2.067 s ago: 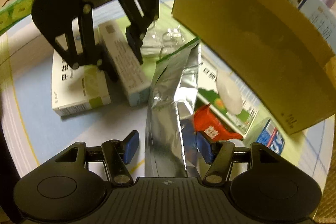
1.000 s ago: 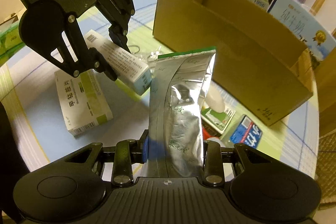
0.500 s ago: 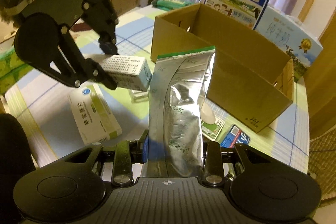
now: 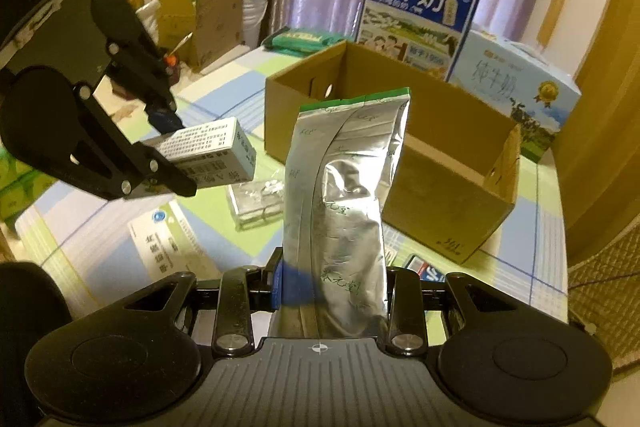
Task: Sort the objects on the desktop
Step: 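Lift the white box with the left tool while the right tool carries the foil bag toward the box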
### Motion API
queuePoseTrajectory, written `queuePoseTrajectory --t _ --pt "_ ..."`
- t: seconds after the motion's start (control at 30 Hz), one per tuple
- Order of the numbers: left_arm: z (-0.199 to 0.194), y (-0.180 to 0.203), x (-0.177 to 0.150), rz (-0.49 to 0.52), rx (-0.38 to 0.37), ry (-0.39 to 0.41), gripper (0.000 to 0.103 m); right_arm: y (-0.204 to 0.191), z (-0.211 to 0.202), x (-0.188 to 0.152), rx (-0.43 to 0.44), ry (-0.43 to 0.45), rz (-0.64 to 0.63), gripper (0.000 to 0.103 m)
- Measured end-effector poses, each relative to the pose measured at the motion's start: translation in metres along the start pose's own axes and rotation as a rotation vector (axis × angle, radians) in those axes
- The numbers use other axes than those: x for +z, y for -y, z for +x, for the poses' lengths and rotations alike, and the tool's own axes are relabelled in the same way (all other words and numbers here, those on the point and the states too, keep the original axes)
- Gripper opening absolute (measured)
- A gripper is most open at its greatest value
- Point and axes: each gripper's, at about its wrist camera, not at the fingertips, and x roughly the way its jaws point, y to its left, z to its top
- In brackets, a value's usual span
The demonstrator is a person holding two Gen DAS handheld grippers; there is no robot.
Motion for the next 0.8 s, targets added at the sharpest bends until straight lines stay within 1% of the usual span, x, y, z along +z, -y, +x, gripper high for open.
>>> queuePoseTrajectory --t 0.2,0.4,0.6,0.8 --pt "-0.019 -0.004 0.014 -0.086 0.021 0.030 0.021 0.011 -0.013 0.015 -0.007 0.034 0.044 0.032" --pt "-0.030 -0.015 0.028 -0.168 0.071 0.055 0.022 0.024 -0.017 0.031 -0.014 0.057 0.083 0.032" --pt "-0.031 -0.038 0.047 -0.264 0.110 0.086 0.021 0.043 -0.006 0.055 -0.015 0.068 0.132 0.032" --pt "-0.014 -0.065 0.065 -0.347 0.127 0.095 0.022 0.069 0.017 0.082 -0.011 0.078 0.192 0.032"
